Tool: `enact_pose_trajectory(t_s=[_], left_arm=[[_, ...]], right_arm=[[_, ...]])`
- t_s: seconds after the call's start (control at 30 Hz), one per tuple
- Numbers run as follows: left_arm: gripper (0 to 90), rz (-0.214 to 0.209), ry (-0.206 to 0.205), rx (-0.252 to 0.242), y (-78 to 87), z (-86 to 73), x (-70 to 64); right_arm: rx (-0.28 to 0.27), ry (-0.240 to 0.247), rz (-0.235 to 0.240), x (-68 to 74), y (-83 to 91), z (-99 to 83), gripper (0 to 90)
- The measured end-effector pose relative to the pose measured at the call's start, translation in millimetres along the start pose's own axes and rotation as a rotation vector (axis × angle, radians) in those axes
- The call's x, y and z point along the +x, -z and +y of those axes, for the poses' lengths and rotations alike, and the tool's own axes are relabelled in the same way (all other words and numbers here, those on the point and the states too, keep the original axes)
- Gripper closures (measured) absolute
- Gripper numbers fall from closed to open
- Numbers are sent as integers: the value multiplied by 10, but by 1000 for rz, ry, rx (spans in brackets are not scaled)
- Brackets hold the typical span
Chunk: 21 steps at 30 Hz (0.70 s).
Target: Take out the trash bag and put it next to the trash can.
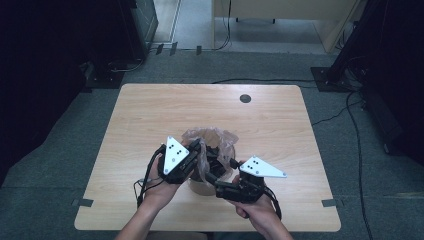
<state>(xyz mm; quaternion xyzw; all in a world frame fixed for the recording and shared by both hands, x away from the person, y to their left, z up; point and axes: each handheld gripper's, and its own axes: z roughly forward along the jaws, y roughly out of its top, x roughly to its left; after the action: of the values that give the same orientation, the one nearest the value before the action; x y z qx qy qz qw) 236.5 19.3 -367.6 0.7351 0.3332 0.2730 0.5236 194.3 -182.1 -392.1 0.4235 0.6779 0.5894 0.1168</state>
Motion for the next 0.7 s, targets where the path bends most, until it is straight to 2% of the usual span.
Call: enact_pose_trajectory(t_s=[0.1, 0.17, 0.23, 0.3, 0.37, 0.43, 0.5, 0.53, 0.6, 0.7], left_arm=[[845, 2, -4, 3, 4, -4, 1], [838, -2, -5, 3, 15, -8, 5], [798, -5, 2, -2, 34, -16, 14], [674, -6, 14, -13, 54, -34, 36], [530, -3, 41, -13, 71, -60, 73], [402, 5, 74, -2, 81, -91, 122], [294, 12, 88, 3, 89, -108, 144], [259, 10, 116, 11, 110, -139, 193], [198, 0, 140, 13, 141, -169, 234], [182, -39, 177, 40, 198, -185, 293]], right_arm=[[11, -3, -9, 49, -65, -1, 173], [28, 31, -61, 89, -121, -14, 202], [51, 70, -120, 124, -171, -35, 366], [60, 99, -174, 147, -201, -55, 588], [64, 112, -194, 146, -211, -70, 739], [57, 123, -204, 140, -211, -73, 835], [41, 125, -211, 132, -203, -64, 883], [32, 127, -208, 131, -196, -58, 894], [13, 139, -214, 134, -188, -43, 900], [-10, 162, -234, 148, -184, -15, 900]])
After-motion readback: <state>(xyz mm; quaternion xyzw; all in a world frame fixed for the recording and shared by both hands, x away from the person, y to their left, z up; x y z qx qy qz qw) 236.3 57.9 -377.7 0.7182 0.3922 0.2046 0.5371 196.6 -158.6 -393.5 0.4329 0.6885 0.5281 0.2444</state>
